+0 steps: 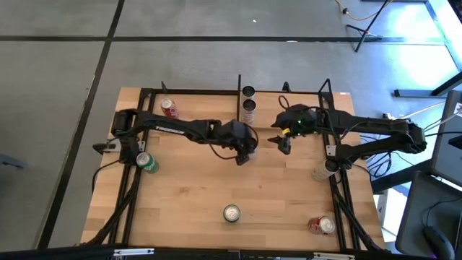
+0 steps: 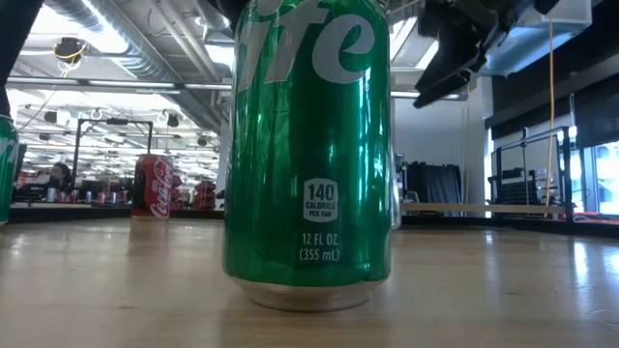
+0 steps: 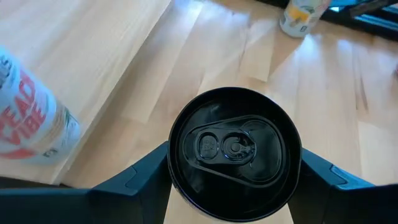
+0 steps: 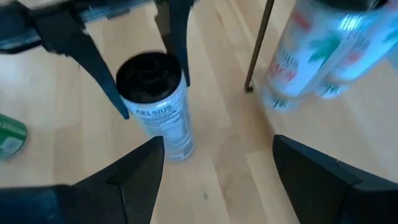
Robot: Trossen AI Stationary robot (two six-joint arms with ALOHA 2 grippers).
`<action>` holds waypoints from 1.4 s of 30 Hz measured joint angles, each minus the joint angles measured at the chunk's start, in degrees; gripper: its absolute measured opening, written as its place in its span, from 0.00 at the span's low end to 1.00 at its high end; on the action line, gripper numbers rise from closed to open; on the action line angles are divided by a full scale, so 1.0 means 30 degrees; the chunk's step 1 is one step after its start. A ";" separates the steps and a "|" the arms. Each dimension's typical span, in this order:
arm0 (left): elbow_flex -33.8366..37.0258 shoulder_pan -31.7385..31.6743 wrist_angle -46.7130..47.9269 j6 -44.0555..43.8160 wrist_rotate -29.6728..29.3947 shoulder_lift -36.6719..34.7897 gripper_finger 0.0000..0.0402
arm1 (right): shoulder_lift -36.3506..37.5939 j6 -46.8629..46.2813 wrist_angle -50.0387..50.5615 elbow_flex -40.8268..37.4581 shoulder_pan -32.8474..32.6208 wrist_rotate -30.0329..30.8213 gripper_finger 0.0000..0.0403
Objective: Place canned beverage on shelf
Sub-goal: Put the top white-yellow soda can on the shelf
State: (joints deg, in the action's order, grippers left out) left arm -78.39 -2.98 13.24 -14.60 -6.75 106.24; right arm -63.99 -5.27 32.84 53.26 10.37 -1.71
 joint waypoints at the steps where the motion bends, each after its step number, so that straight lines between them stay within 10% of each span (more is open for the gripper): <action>1: -0.0200 0.0041 0.0213 0.0122 -0.0052 0.0164 0.56 | 0.0000 -0.0200 -0.0129 -0.0202 0.0000 -0.0174 0.71; 24: -0.0356 0.0748 0.0309 0.0564 -0.0359 -0.0115 0.76 | 0.0007 -0.0679 -0.1864 -0.1190 -0.0008 -0.1250 0.71; 42: 0.4692 0.2002 0.5485 -0.1417 -0.2085 -0.9284 0.76 | -0.4472 -0.1188 -0.8131 -0.1182 -0.3337 0.1947 0.71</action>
State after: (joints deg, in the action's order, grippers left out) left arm -64.32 3.03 29.70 -18.85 -13.01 78.39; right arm -77.40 -8.84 8.44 49.71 0.36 4.13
